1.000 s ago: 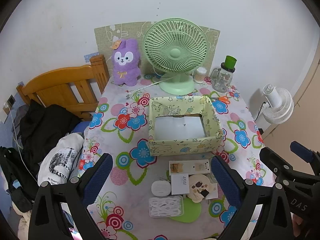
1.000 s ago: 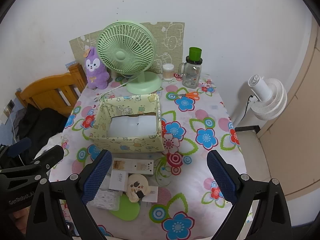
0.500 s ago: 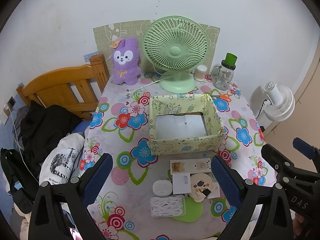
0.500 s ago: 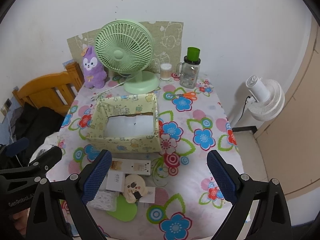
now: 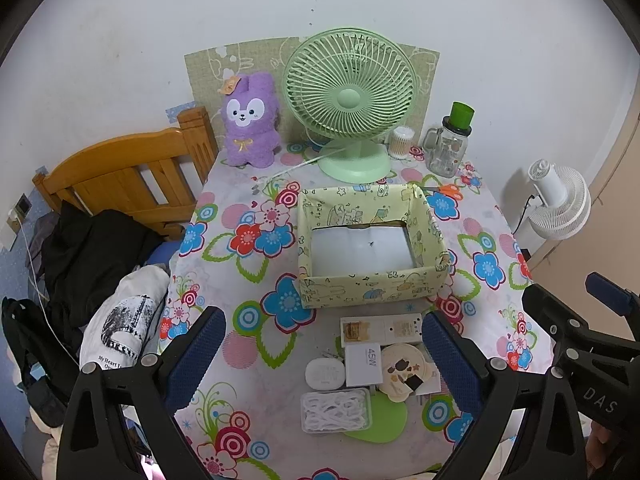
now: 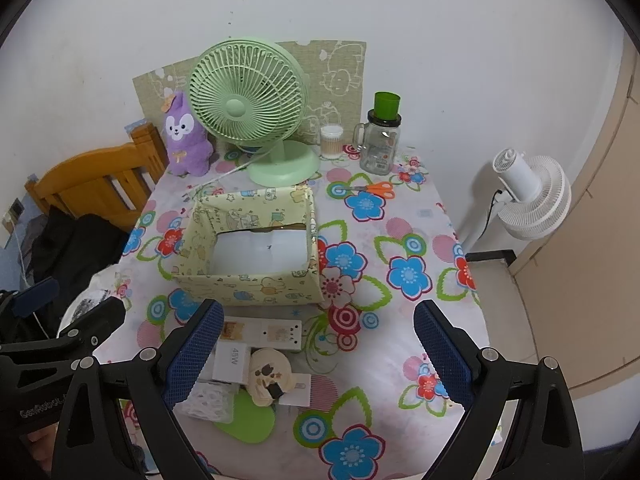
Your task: Organize rigid objects
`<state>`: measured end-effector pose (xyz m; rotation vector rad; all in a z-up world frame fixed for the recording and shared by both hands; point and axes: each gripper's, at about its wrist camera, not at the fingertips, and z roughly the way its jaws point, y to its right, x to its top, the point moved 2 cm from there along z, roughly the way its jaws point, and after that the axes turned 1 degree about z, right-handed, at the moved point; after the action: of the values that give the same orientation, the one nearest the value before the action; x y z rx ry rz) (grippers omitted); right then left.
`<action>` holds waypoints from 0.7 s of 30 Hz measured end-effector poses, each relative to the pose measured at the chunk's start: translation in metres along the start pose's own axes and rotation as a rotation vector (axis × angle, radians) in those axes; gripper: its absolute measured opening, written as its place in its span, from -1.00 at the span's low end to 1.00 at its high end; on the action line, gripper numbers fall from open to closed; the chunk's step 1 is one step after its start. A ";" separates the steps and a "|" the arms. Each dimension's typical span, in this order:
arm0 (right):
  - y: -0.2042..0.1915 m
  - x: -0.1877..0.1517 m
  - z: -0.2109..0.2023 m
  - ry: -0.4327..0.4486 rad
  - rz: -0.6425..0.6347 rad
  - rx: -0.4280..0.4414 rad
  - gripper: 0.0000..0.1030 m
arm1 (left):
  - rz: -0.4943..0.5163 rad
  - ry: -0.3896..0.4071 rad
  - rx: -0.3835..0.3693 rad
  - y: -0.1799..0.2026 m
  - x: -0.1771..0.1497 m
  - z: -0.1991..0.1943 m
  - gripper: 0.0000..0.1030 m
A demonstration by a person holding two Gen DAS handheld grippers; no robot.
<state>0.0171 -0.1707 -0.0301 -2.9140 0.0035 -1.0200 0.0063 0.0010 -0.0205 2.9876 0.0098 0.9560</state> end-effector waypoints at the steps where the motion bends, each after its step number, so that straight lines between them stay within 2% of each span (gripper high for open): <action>1: 0.000 0.000 0.000 -0.002 0.001 0.001 0.89 | 0.000 -0.002 -0.001 0.000 0.000 0.000 0.93; 13: 0.003 0.001 0.003 -0.003 0.000 0.004 0.89 | 0.004 -0.011 -0.001 0.005 0.001 0.003 0.93; 21: 0.004 0.001 0.010 -0.026 -0.001 0.008 0.89 | -0.004 -0.045 -0.006 0.006 0.002 0.015 0.93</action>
<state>0.0237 -0.1738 -0.0375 -2.9203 -0.0033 -0.9794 0.0162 -0.0049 -0.0315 3.0013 0.0127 0.8868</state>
